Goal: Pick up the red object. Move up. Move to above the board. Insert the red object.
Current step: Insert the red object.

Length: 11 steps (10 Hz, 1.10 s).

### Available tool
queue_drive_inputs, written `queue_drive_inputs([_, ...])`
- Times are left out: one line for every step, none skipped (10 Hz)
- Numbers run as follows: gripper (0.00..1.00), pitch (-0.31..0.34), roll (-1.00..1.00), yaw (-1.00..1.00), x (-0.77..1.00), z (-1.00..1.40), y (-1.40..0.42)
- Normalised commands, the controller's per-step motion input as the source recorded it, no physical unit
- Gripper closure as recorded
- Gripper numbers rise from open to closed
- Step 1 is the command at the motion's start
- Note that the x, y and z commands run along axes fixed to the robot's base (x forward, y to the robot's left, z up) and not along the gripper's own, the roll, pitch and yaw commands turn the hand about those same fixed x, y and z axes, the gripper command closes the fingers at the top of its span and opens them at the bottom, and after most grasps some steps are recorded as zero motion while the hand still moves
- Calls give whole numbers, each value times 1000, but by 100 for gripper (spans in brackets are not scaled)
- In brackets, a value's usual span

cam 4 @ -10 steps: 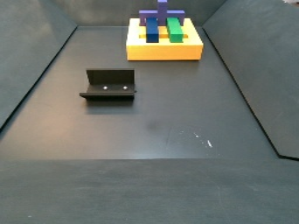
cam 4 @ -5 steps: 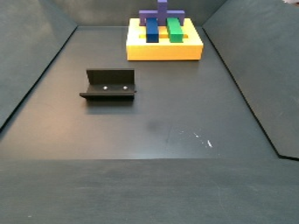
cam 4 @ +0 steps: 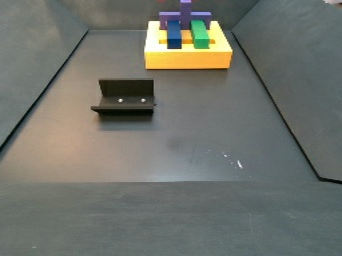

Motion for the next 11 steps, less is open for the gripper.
queue_drive_inputs([100,-176,227,0,-83,-700,-57])
queue_drive_inputs([100,-191,116,0,0,-551,-54])
queue_drive_inputs([100,-154,139,0,0,-583,-189])
queue_drive_inputs([100,-44,47,0,0,-391,-51])
queue_drive_inputs([100,-51,0,0,-14,-266,-54])
queue_drive_inputs([100,-36,54,9,-26,-211,-66])
queue_drive_inputs([100,-20,114,74,0,-220,-94])
queue_drive_inputs([100,-36,39,71,74,-223,-186])
queue_drive_inputs([100,-37,0,31,117,-200,-174])
queue_drive_inputs([100,-34,0,29,86,-166,-137])
queue_drive_inputs([100,-30,-20,31,109,-46,-111])
